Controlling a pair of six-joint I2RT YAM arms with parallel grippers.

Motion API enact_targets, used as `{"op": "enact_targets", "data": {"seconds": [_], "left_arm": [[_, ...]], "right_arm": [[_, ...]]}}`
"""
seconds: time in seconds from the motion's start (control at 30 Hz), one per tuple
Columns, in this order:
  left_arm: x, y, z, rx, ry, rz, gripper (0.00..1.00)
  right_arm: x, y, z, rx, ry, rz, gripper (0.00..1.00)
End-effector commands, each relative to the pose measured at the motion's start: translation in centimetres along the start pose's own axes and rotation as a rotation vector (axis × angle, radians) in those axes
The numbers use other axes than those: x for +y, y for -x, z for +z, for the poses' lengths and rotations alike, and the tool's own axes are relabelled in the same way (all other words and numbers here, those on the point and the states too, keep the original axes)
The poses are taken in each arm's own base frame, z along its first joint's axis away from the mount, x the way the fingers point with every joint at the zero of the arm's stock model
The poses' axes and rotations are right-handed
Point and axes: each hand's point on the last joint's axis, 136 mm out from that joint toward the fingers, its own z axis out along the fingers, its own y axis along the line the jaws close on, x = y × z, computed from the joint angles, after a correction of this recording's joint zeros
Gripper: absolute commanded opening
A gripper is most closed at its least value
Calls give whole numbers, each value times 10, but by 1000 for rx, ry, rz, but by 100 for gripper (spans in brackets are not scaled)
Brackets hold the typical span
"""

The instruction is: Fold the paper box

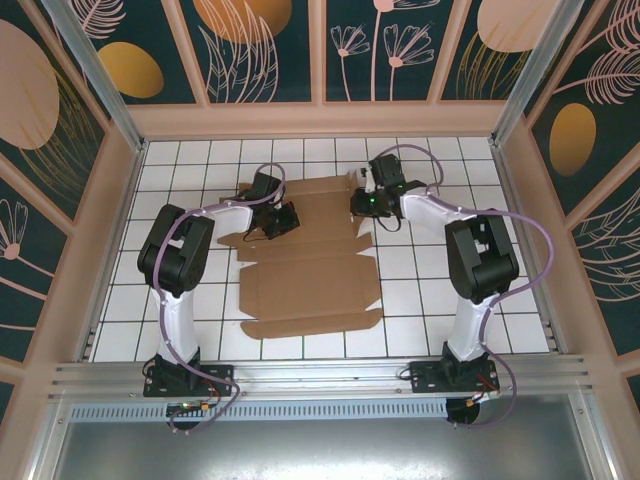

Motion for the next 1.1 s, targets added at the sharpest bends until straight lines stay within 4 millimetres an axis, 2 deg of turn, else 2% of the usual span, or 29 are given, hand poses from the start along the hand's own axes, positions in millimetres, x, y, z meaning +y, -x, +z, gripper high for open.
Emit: {"op": "enact_targets", "data": {"seconds": [0.0, 0.13, 0.33, 0.47, 0.6, 0.63, 0.97, 1.07], "left_arm": [[16, -12, 10, 33, 35, -25, 0], [15, -14, 12, 40, 27, -30, 0], [15, -14, 11, 39, 27, -27, 0], [15, -15, 11, 41, 24, -27, 0], [15, -14, 10, 39, 22, -25, 0], [14, -14, 10, 38, 20, -24, 0], [15, -14, 10, 39, 23, -26, 0], [17, -14, 10, 38, 26, -27, 0]], "right_arm": [[20, 2, -8, 12, -6, -48, 18], [32, -2, 3, 30, -15, -71, 21], [48, -10, 17, 47, -29, -116, 44], [46, -14, 24, 50, -49, -118, 58], [54, -20, 29, 74, 8, -123, 67], [57, -23, 32, 87, 29, -124, 72], [51, -39, 72, 157, 52, -91, 74], [41, -44, 80, 172, 35, -76, 75]]}}
